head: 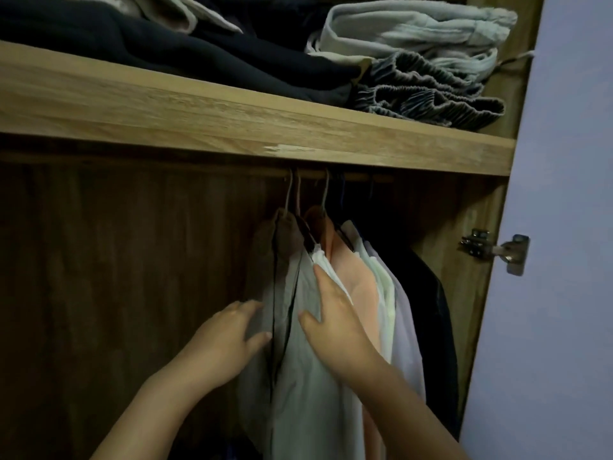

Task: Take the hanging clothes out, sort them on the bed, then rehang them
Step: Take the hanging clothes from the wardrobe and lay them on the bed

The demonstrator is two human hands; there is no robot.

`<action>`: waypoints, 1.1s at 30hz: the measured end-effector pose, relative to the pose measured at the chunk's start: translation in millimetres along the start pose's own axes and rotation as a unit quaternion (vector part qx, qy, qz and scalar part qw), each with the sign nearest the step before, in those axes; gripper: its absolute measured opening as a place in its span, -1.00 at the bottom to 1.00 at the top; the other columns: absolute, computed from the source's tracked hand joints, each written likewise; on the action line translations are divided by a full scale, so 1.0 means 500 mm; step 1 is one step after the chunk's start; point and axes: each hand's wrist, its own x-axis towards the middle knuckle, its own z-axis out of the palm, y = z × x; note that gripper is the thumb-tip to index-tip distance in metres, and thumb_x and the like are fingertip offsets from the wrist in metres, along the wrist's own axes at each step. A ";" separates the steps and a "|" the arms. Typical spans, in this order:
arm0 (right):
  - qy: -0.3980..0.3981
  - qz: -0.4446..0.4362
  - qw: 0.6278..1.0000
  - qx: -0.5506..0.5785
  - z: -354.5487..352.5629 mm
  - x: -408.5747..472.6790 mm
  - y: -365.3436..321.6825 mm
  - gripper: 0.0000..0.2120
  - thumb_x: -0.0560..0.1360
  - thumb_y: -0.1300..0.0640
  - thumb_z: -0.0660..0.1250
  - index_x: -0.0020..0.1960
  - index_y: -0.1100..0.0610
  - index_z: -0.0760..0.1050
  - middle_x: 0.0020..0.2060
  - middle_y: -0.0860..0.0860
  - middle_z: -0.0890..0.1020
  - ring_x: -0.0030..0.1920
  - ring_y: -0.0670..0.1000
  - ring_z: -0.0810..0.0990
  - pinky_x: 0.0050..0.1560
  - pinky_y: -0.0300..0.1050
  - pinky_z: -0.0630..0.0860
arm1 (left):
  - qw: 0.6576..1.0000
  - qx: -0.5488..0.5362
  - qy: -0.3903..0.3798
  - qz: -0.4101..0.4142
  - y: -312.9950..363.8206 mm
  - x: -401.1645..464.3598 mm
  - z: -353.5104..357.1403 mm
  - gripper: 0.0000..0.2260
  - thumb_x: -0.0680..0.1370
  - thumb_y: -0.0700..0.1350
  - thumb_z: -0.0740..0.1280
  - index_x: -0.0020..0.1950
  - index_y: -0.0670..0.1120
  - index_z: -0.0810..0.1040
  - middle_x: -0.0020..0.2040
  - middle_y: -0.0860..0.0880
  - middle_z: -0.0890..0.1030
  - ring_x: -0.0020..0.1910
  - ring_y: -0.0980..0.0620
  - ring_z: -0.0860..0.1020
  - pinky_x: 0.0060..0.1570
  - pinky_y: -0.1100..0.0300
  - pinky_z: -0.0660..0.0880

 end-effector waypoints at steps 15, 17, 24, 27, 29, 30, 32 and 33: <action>-0.047 0.182 0.891 0.412 0.137 0.159 -0.033 -0.48 0.47 0.32 0.32 0.38 0.06 0.32 0.13 0.10 0.61 0.13 0.10 0.60 0.19 0.11 0.52 | 0.993 -0.074 0.079 0.048 -0.132 0.069 -0.057 -0.55 0.56 0.03 0.24 0.42 0.14 0.20 0.37 0.17 0.31 0.29 0.23 0.33 0.24 0.35 0.29; -0.026 0.186 0.874 0.448 0.144 0.176 -0.038 -0.34 0.41 0.48 0.22 0.43 0.05 0.26 0.18 0.14 0.56 0.16 0.15 0.56 0.18 0.13 0.52 | 0.992 -0.074 0.092 0.053 -0.146 0.074 -0.062 -0.55 0.55 0.03 0.24 0.42 0.15 0.21 0.36 0.18 0.31 0.27 0.25 0.33 0.23 0.36 0.29; 0.028 0.143 0.837 0.528 0.114 0.189 -0.059 -0.27 0.27 0.56 0.07 0.35 0.09 0.41 0.17 0.17 0.58 0.24 0.19 0.51 0.32 0.18 0.39 | 0.984 -0.080 0.139 0.078 -0.159 0.082 -0.075 -0.57 0.54 0.00 0.26 0.39 0.14 0.26 0.33 0.17 0.35 0.27 0.23 0.35 0.25 0.35 0.29; 0.011 0.126 0.823 0.554 0.093 0.176 -0.071 -0.19 0.11 0.44 0.17 0.36 0.11 0.41 0.16 0.22 0.58 0.20 0.23 0.53 0.26 0.21 0.43 | 0.979 -0.087 0.159 0.090 -0.150 0.080 -0.078 -0.59 0.54 0.01 0.26 0.38 0.14 0.29 0.24 0.24 0.34 0.19 0.28 0.33 0.19 0.35 0.31; -0.012 0.111 0.823 0.557 0.079 0.154 -0.064 -0.19 0.08 0.43 0.15 0.34 0.13 0.42 0.13 0.24 0.60 0.14 0.24 0.58 0.16 0.19 0.51 | 0.978 -0.087 0.166 0.094 -0.145 0.079 -0.077 -0.60 0.54 0.00 0.26 0.37 0.15 0.30 0.18 0.27 0.31 0.16 0.30 0.32 0.14 0.37 0.30; -0.029 0.105 0.825 0.554 0.070 0.139 -0.058 -0.22 0.10 0.45 0.14 0.31 0.14 0.44 0.08 0.23 0.63 0.09 0.23 0.61 0.07 0.13 0.57 | 0.977 -0.088 0.168 0.094 -0.145 0.078 -0.076 -0.61 0.54 0.00 0.27 0.36 0.14 0.31 0.16 0.28 0.30 0.15 0.30 0.32 0.12 0.38 0.29; -0.057 0.096 0.829 0.548 0.045 0.098 -0.051 -0.32 0.16 0.50 0.13 0.23 0.16 0.50 -0.06 0.18 0.68 -0.07 0.16 0.68 -0.19 -0.01 0.64 | 0.977 -0.092 0.169 0.092 -0.146 0.078 -0.070 -0.63 0.54 -0.03 0.28 0.34 0.12 0.35 0.15 0.26 0.33 0.16 0.28 0.35 0.09 0.38 0.30; -0.066 0.095 0.828 0.549 0.031 0.077 -0.048 -0.35 0.17 0.52 0.11 0.19 0.17 0.53 -0.10 0.18 0.69 -0.14 0.15 0.69 -0.29 -0.06 0.63 | 0.977 -0.095 0.169 0.091 -0.145 0.079 -0.066 -0.64 0.54 -0.05 0.28 0.33 0.10 0.37 0.14 0.25 0.35 0.16 0.25 0.38 0.08 0.37 0.31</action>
